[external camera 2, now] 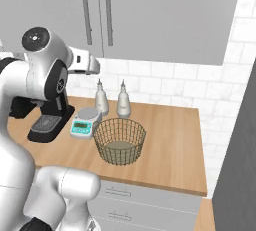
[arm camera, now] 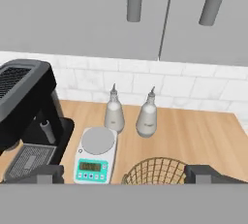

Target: Open the cabinet, pick up the bread from the cabinet and place it in the basket. Then move the basket to the dining counter.

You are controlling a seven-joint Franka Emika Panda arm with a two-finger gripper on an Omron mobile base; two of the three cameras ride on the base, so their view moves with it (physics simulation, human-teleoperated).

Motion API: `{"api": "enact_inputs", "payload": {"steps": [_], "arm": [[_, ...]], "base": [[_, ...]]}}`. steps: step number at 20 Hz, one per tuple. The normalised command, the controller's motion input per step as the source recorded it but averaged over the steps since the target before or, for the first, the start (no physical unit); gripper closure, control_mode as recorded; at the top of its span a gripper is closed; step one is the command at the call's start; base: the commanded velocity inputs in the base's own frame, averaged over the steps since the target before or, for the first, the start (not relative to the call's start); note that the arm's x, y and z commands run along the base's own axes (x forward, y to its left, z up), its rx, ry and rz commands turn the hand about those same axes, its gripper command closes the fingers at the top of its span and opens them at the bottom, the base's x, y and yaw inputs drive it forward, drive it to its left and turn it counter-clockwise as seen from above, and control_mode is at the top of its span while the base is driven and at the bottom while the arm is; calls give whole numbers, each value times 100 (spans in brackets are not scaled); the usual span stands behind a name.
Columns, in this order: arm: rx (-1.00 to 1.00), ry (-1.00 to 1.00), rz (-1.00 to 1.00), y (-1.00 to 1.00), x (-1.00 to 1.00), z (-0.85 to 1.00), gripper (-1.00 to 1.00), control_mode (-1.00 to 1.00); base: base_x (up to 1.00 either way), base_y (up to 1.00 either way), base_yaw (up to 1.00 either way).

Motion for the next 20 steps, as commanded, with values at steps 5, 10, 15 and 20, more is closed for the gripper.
{"api": "enact_inputs", "payload": {"steps": [5, 10, 15, 20], "arm": [[2, -2, 0, 0, 16, 64, -100, -100], [3, -8, 0, 5, 43, 31, -100, -100], [6, -22, -4, 20, 38, 10, -100, -100], [11, -4, -4, 2, 37, 26, -100, -100]], "base": [[0, 0, 0], [0, 0, 0], [0, 0, 0], [0, 0, 0]]}}
